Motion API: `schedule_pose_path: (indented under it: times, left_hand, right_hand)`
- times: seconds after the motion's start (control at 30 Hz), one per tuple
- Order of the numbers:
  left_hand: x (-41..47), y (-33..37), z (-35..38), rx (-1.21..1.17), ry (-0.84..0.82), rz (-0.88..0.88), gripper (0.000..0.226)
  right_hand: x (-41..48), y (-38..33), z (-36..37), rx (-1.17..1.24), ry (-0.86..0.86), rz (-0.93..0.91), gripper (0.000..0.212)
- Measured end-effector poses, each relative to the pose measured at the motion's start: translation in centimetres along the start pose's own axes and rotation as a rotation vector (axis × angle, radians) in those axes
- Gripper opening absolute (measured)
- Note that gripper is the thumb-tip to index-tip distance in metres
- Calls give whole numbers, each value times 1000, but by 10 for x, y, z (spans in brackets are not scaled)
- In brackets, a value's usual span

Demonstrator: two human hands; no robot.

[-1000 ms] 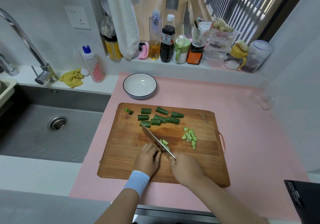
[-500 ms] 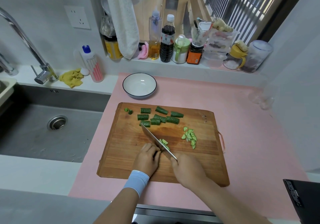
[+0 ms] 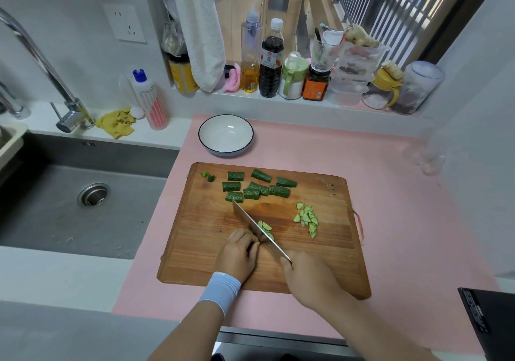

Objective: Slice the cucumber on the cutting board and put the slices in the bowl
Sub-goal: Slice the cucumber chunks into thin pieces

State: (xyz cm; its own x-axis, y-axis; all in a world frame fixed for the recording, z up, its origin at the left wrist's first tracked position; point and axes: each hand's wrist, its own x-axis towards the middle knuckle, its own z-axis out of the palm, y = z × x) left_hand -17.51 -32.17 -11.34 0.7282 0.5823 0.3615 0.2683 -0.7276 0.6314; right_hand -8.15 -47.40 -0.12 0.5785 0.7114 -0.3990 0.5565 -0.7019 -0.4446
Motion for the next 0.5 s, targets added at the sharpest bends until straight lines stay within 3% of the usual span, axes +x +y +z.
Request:
schedule_pose_path:
  times: [0.5]
  left_hand:
    - [-2,1,-1,9,14,30,7]
  right_hand:
    - [21,-15,8,7,28,21,28]
